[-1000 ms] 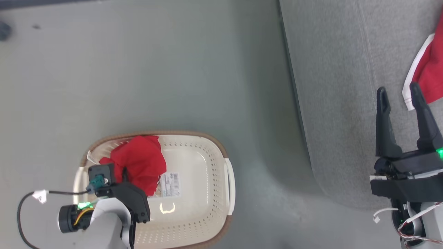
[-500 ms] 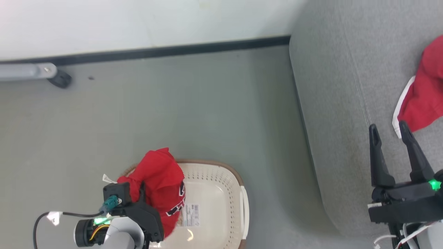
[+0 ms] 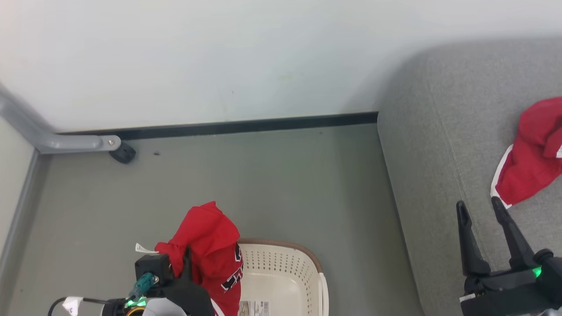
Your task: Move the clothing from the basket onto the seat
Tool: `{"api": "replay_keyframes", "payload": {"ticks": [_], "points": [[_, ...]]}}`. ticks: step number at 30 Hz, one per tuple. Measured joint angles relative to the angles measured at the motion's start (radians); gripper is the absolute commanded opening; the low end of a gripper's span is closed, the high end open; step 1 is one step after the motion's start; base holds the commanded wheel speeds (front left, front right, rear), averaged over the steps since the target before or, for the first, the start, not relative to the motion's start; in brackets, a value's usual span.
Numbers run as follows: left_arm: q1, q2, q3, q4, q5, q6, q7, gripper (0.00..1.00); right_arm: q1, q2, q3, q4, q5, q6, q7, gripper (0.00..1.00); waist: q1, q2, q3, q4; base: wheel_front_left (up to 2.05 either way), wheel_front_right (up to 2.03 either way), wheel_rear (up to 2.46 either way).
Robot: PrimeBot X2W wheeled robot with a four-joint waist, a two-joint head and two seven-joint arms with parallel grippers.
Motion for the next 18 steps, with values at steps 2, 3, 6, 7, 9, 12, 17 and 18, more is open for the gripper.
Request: {"api": "replay_keyframes", "payload": {"ticks": [2,3,6,7,9,12,17,18], "points": [[0.021,0.001,0.006,-0.029,0.008,0.006,0.0,0.0,0.017,0.004,0.004,0.001,0.0,-0.001,0.001,1.0,0.0,0.0,-0.025,0.005,0.0,0.0,0.0],[0.034,0.002,0.008,-0.045,0.011,0.006,0.0,0.0,0.025,0.007,0.007,0.002,0.0,-0.001,0.001,1.0,0.0,0.0,-0.038,0.007,0.0,0.0,0.0],[0.076,0.013,0.012,-0.087,0.03,0.01,0.0,0.0,0.046,0.01,0.011,0.006,0.0,-0.002,0.004,1.0,0.0,0.0,-0.074,0.012,0.0,0.0,0.0],[0.091,0.018,0.013,-0.101,0.038,0.014,0.0,0.0,0.054,0.011,0.012,0.006,0.0,-0.007,0.007,1.0,0.0,0.0,-0.086,0.014,0.0,0.0,0.0],[0.118,0.027,0.016,-0.132,0.042,0.014,0.0,0.0,0.077,0.012,0.012,0.004,0.0,-0.01,0.01,1.0,0.0,0.0,-0.11,0.016,0.0,0.0,0.0],[0.158,0.032,0.02,-0.18,0.049,0.018,0.0,0.0,0.109,0.015,0.016,0.002,0.0,-0.01,0.011,1.0,0.0,0.0001,-0.142,0.02,0.0,0.0,0.0],[0.231,0.045,0.032,-0.281,0.066,0.024,0.0,0.0,0.152,0.02,0.021,-0.005,0.0,-0.019,0.021,1.0,0.0,0.0,-0.199,0.026,0.0,0.0,0.0],[0.24,0.048,0.035,-0.297,0.068,0.028,0.0,0.0,0.16,0.02,0.022,-0.007,0.0,-0.019,0.024,1.0,0.0,0.0,-0.207,0.027,0.0,0.0,0.0]]}}
